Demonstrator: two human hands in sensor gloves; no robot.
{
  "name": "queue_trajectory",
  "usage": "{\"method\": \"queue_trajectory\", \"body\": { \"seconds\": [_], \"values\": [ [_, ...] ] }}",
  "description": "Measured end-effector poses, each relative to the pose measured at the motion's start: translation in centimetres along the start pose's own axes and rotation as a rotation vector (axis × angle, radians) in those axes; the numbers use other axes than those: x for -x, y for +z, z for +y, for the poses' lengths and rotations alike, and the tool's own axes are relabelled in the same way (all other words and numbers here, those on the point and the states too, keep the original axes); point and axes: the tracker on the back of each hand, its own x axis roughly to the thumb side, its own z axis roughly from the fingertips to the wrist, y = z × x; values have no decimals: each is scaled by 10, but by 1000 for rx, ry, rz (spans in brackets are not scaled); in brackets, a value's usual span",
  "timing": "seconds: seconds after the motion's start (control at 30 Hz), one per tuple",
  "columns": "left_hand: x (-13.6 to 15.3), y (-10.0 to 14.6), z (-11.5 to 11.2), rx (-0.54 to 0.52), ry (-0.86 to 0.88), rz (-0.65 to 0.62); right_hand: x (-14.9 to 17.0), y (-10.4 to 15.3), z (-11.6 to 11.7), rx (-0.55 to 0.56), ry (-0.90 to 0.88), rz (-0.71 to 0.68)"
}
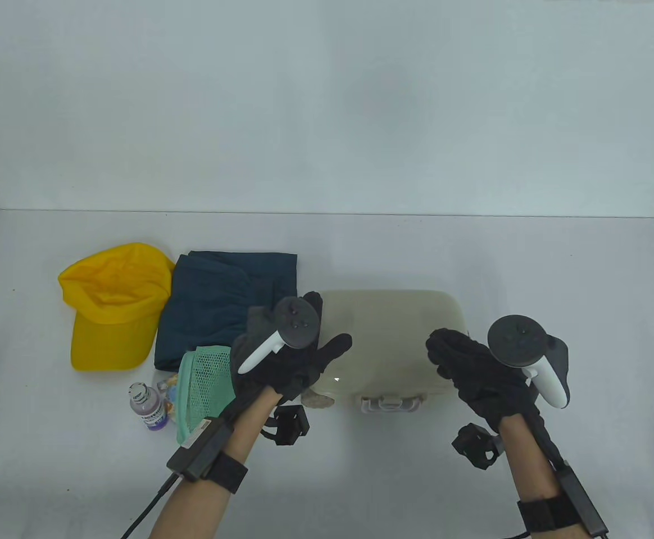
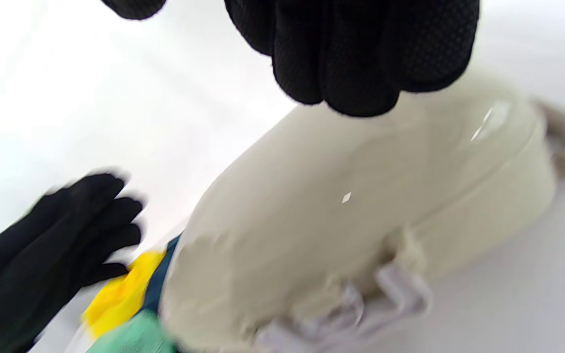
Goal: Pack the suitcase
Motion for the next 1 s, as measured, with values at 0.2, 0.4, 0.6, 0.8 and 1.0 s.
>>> {"method": "queue_trajectory", "body": {
  "seconds": [0.2, 0.4, 0.6, 0.8, 1.0],
  "values": [
    [15, 10, -32, 60, 123, 72, 33, -8, 5, 57, 49, 156],
    [27, 4, -56, 117, 162, 108, 56, -17, 29, -60, 97, 254],
    [27, 2, -62, 137, 226, 93, 57, -18, 37, -88, 121, 259],
    [28, 4, -50, 133, 337, 80, 53, -18, 26, -99, 85, 249],
    [22, 8, -19, 101, 439, 35, 30, -16, -5, -45, 105, 207]
  ]
}}
